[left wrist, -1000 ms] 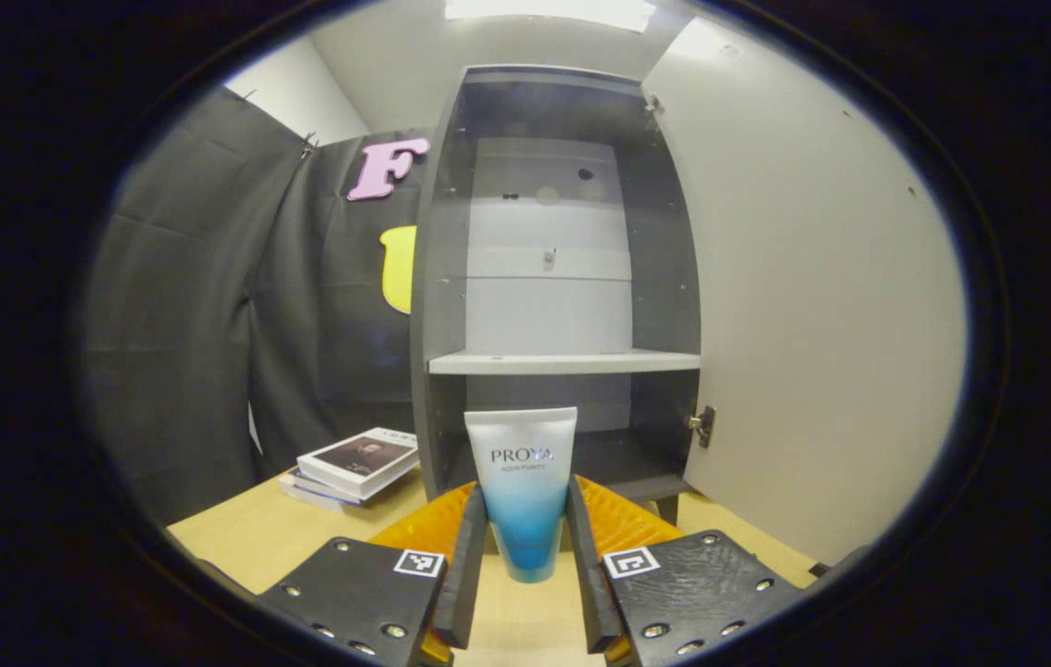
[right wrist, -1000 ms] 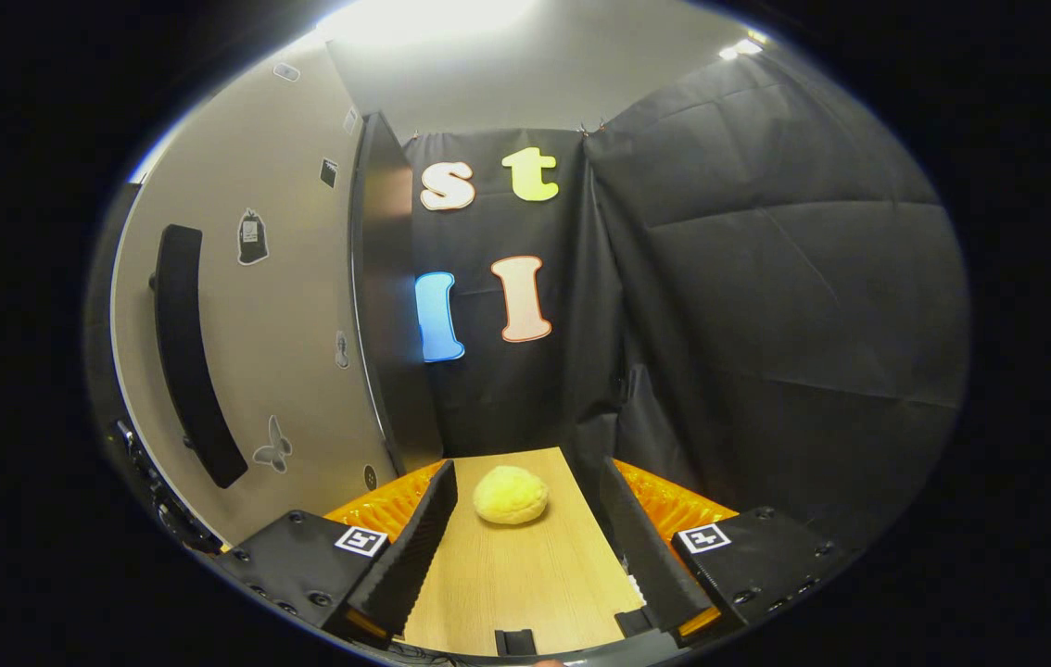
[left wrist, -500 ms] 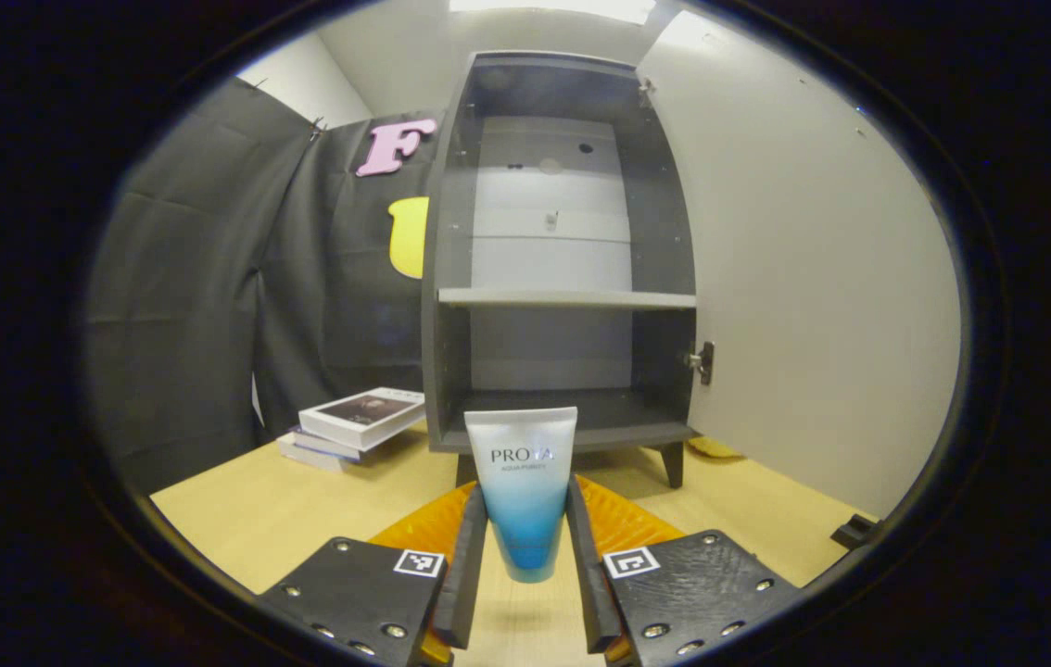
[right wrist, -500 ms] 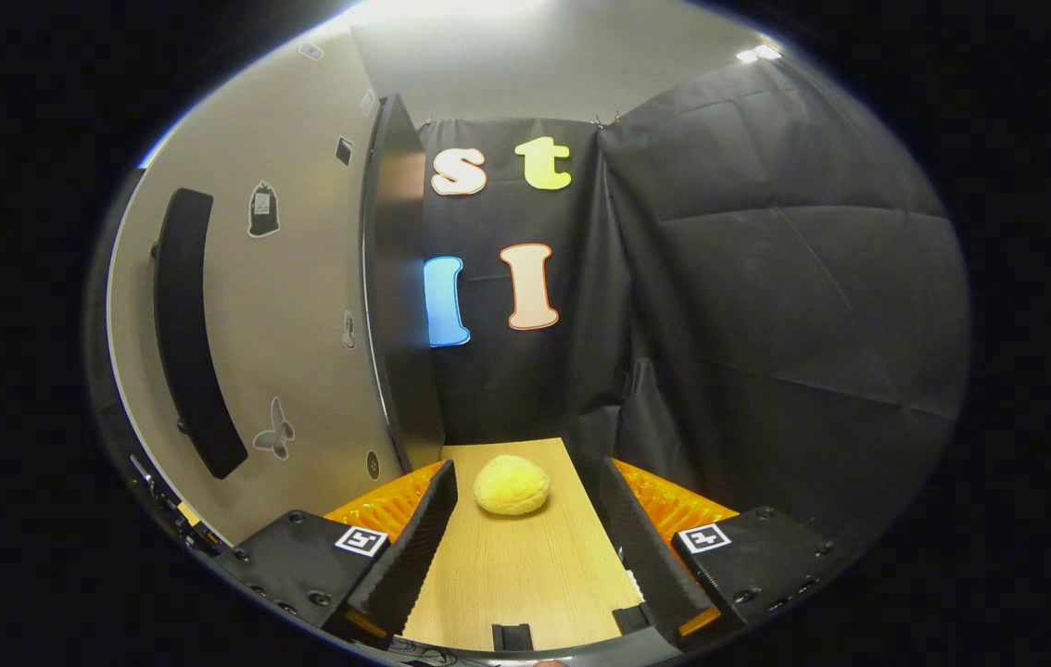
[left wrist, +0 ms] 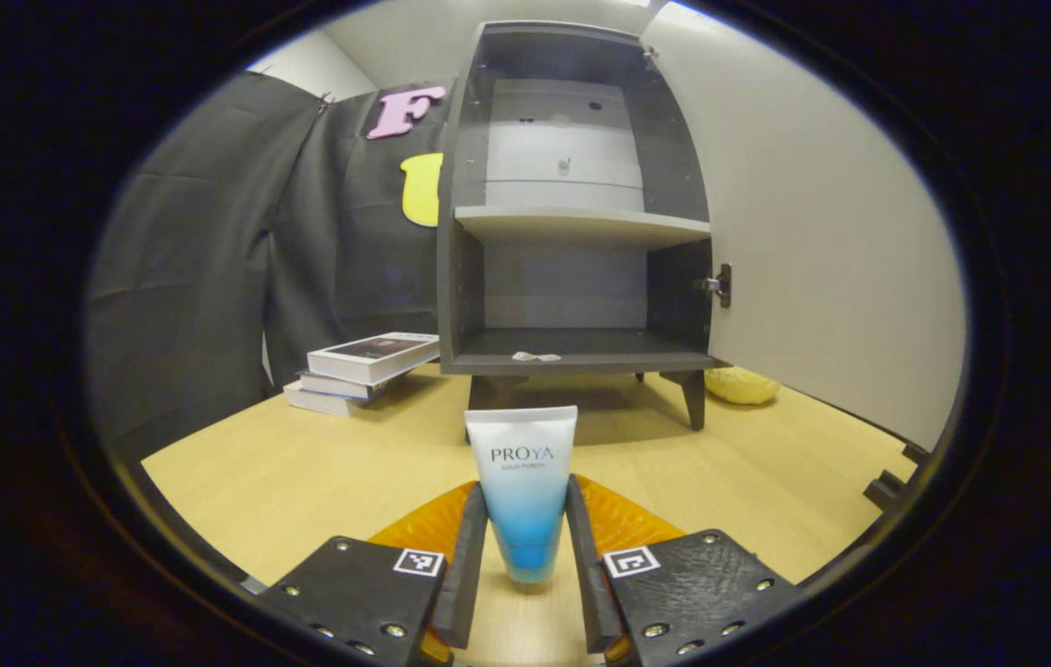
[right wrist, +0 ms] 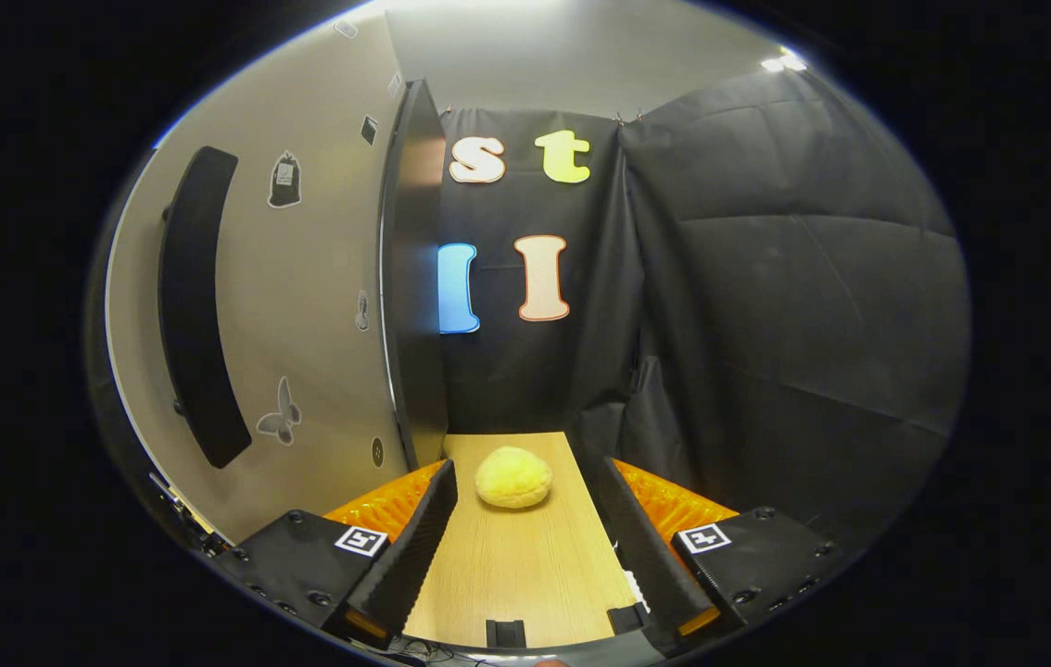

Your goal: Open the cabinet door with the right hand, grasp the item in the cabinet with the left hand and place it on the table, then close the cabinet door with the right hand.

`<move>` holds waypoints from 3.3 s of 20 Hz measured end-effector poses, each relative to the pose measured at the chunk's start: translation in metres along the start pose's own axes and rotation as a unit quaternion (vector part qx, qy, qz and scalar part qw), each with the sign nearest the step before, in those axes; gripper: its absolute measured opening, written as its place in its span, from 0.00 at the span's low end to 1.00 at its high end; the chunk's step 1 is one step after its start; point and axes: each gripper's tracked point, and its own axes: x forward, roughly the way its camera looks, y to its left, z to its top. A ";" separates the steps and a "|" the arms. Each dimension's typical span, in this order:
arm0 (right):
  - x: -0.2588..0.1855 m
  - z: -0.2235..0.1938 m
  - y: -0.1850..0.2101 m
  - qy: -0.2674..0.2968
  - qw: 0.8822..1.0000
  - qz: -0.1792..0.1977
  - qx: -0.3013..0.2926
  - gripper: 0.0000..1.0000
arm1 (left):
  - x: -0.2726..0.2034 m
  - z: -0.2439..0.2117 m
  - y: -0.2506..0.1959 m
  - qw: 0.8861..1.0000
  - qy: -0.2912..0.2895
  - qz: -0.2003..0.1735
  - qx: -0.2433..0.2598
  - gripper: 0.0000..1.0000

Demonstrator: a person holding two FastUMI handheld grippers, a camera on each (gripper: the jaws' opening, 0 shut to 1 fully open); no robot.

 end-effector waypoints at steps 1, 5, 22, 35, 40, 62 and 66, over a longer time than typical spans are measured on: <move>0.001 -0.001 0.001 0.002 1.000 0.000 0.000 0.98 | 0.001 -0.003 0.000 1.000 0.002 0.001 -0.002 0.48; 0.002 0.001 0.006 -0.002 1.000 0.004 -0.004 0.93 | -0.006 -0.014 0.001 1.000 0.010 0.005 0.000 0.49; 0.004 0.003 0.009 -0.005 1.000 0.020 0.000 0.98 | -0.031 -0.030 -0.007 0.999 0.031 0.016 0.015 0.55; -0.025 0.045 0.000 -0.051 0.998 0.025 0.024 0.92 | -0.061 0.109 0.009 0.998 -0.020 0.053 0.032 0.80; -0.047 0.063 0.006 -0.067 0.997 0.008 0.039 0.92 | -0.068 0.183 0.031 0.996 -0.051 0.064 0.019 0.80; -0.091 0.086 0.079 -0.084 0.987 -0.138 0.011 0.95 | -0.053 0.247 0.185 0.994 -0.106 0.030 0.026 0.80; -0.098 0.088 0.092 -0.081 0.988 -0.130 0.006 0.92 | -0.051 0.244 0.197 0.994 -0.103 0.020 0.027 0.80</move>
